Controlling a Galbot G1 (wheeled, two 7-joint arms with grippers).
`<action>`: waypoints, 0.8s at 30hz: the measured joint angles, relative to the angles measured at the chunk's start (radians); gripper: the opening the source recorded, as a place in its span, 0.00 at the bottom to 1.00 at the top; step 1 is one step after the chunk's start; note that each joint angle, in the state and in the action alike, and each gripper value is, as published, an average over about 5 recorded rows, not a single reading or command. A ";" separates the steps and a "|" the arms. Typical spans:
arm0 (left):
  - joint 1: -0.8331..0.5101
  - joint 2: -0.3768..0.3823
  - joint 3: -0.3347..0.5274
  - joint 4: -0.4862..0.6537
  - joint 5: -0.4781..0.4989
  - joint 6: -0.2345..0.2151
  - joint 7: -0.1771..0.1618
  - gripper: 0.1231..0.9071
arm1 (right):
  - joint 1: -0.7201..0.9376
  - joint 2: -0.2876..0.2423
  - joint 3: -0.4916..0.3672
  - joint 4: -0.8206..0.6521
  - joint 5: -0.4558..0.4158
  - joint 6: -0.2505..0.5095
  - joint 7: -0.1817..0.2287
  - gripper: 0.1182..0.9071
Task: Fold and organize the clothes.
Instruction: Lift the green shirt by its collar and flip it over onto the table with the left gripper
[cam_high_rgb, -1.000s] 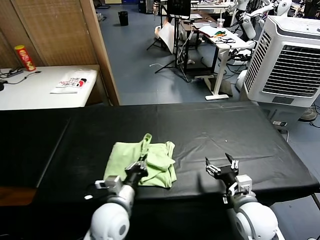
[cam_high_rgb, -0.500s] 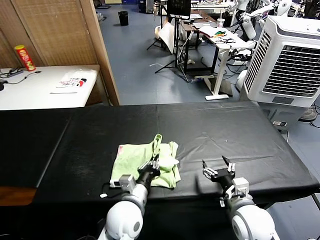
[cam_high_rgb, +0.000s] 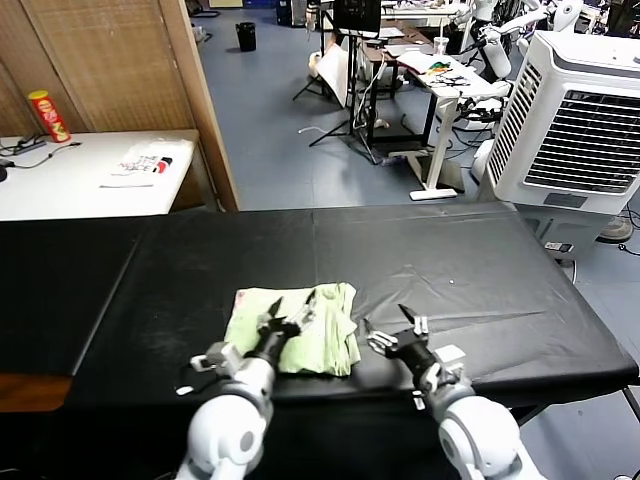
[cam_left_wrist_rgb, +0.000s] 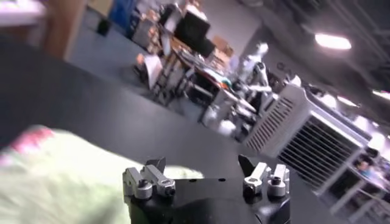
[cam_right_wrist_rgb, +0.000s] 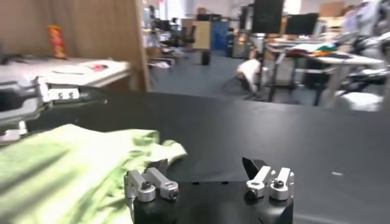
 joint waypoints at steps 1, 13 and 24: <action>0.008 0.014 -0.024 0.001 0.001 -0.003 0.004 0.86 | 0.017 0.007 -0.019 -0.016 -0.015 0.003 -0.001 0.86; 0.079 0.069 -0.214 0.050 -0.029 -0.026 0.038 0.86 | 0.067 0.051 -0.105 -0.138 -0.261 0.001 0.061 0.86; 0.083 0.024 -0.226 0.113 -0.191 -0.062 0.081 0.86 | 0.040 0.036 -0.068 -0.054 -0.077 0.086 0.086 0.86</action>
